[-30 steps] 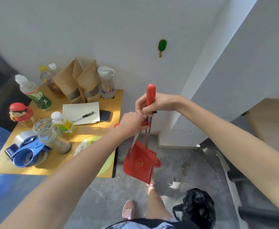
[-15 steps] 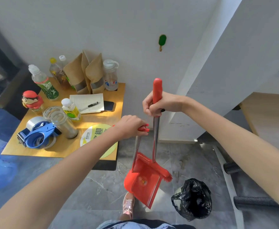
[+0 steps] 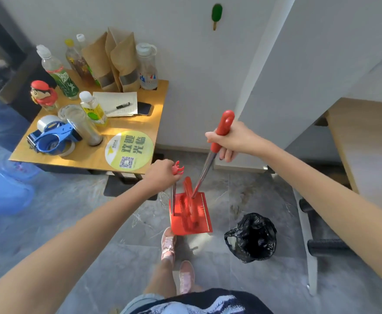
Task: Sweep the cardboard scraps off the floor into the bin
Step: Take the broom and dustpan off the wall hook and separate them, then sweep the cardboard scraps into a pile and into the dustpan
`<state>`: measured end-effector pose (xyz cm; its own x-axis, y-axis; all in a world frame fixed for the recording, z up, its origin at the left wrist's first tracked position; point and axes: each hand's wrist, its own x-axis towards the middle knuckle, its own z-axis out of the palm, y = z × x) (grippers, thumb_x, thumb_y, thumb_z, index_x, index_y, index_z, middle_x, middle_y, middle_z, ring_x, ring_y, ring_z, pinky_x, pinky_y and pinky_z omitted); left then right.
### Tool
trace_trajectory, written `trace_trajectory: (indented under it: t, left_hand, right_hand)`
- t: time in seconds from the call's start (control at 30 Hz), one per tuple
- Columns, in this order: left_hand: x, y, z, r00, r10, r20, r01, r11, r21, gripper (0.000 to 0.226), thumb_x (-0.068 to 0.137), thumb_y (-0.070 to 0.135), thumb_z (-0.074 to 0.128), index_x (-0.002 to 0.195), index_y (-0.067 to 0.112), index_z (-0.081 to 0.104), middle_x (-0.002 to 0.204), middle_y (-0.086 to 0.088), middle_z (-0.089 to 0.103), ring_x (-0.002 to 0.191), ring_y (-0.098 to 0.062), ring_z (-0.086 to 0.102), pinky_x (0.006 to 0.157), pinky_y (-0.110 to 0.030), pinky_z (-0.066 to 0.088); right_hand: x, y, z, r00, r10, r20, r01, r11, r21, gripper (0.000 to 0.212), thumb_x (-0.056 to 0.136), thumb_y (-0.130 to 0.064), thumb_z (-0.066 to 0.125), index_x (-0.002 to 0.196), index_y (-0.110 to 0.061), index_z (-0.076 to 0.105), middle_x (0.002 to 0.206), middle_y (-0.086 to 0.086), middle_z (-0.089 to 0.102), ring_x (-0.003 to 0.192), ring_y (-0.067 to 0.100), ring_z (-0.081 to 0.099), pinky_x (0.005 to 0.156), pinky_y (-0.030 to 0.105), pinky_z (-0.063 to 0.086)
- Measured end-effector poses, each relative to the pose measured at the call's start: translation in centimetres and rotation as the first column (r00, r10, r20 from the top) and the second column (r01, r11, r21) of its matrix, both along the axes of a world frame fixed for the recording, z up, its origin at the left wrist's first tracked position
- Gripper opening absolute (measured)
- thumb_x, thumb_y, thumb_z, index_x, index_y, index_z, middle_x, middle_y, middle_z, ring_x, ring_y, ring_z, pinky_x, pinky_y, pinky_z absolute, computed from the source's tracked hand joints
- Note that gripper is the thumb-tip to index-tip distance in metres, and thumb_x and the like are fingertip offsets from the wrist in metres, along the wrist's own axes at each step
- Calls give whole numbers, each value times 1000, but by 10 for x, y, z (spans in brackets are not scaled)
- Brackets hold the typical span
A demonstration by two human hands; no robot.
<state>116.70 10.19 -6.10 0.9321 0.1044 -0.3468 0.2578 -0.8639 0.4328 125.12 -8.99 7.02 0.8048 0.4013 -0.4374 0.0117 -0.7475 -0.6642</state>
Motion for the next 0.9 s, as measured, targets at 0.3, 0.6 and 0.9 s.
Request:
trace_trajectory:
  t: [0.3,0.6,0.9]
  left_hand:
    - [-81,9,-20,957,285,45,-273,946,-176,30,86,35,61,75,7,67,62,-8,68,53,-21,66,54,-39,59]
    - [-166,26,-50,961,261,90,-245,956,-161,32,80,42,53,67,14,62,59,-3,65,60,-25,65,60,-41,55]
    - [-255,56,-68,963,230,139,-214,969,-121,25,89,35,57,80,13,61,73,-11,67,76,-37,63,62,-37,47]
  right_hand:
    - [-69,-59,-46,735,55,-676,279,884,375,36,96,-18,32,108,-1,61,89,26,69,78,34,72,81,42,59]
    - [-166,-23,-98,458,-369,-809,336,914,-227,18,92,-13,60,77,-4,53,44,7,48,48,13,51,61,34,59]
    - [-280,4,-145,629,-501,-594,189,840,-509,22,92,-8,43,71,-7,41,41,3,31,46,5,43,64,30,57]
